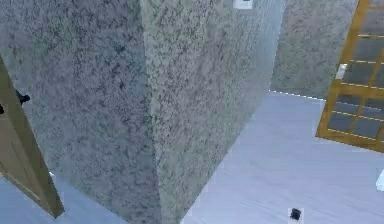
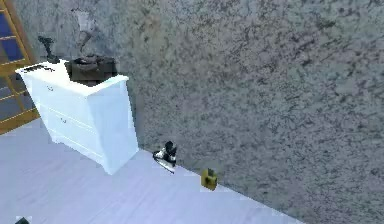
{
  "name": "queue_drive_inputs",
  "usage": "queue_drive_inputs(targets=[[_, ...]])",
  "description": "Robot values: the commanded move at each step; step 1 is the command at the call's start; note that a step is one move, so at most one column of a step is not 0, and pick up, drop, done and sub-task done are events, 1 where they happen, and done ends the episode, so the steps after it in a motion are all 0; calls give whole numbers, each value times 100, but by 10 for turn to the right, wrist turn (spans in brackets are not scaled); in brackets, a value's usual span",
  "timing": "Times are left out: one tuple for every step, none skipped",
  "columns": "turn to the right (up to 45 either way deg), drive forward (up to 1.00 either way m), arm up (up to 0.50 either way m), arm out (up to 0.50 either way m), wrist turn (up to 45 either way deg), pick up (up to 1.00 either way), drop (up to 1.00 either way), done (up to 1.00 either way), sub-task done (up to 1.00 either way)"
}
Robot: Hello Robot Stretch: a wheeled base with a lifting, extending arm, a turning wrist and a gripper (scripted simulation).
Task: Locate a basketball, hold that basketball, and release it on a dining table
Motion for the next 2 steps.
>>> queue_drive_inputs(targets=[[-450, 0, 0, 0, 0, 0, 0, 0, 0], [-450, 0, 0, 0, 0, 0, 0, 0, 0]])
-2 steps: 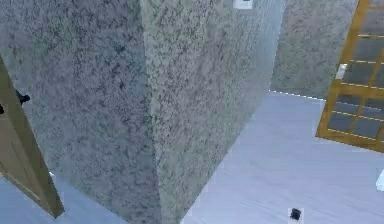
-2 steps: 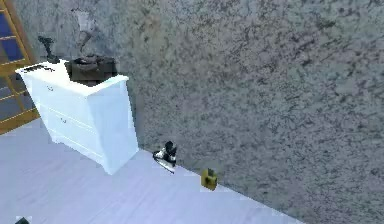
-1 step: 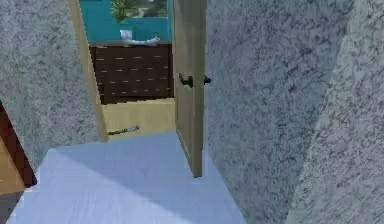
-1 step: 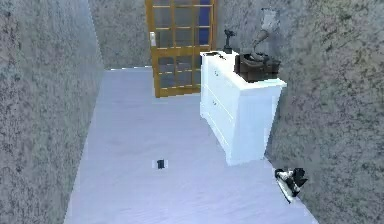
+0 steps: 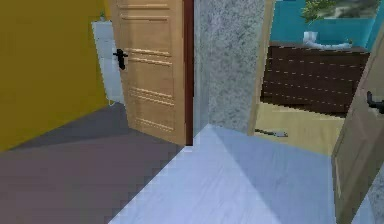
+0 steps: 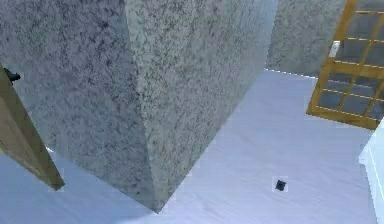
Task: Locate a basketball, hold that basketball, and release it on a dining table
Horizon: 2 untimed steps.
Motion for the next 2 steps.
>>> queue_drive_inputs(targets=[[-300, 0, 0, 0, 0, 0, 0, 0, 0], [0, 90, 0, 0, 0, 0, 0, 0, 0]])
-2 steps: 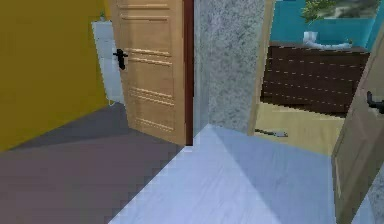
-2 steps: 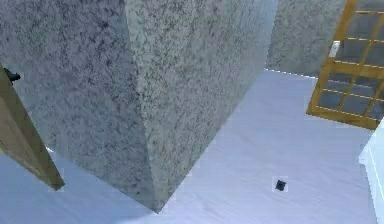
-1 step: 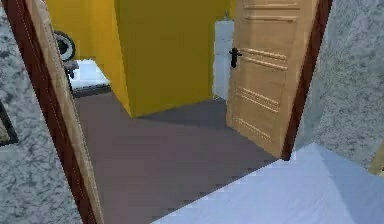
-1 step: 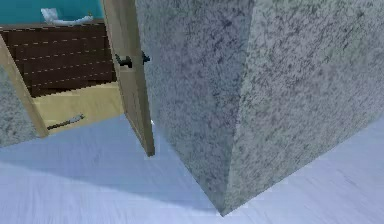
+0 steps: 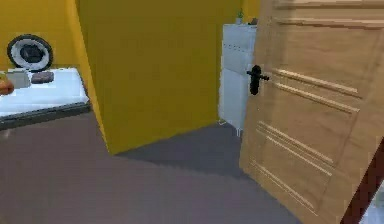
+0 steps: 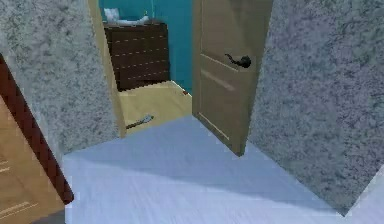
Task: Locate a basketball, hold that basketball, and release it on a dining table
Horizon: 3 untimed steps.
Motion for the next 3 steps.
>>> queue_drive_inputs(targets=[[-240, 0, 0, 0, 0, 0, 0, 0, 0], [0, 100, 0, 0, 0, 0, 0, 0, 0], [0, 30, 0, 0, 0, 0, 0, 0, 0]])
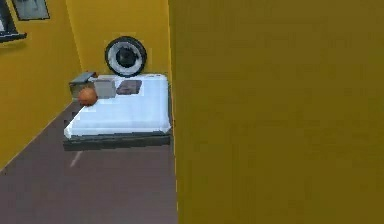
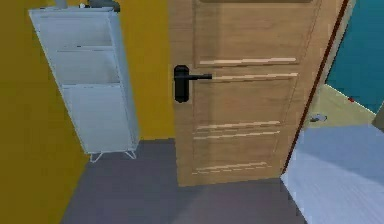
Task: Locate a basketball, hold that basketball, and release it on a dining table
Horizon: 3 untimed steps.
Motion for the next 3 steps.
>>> queue_drive_inputs(targets=[[-390, 0, 0, 0, 0, 0, 0, 0, 0], [0, 75, 0, 0, 0, 0, 0, 0, 0], [270, 0, 0, 0, 0, 0, 0, 0, 0]])
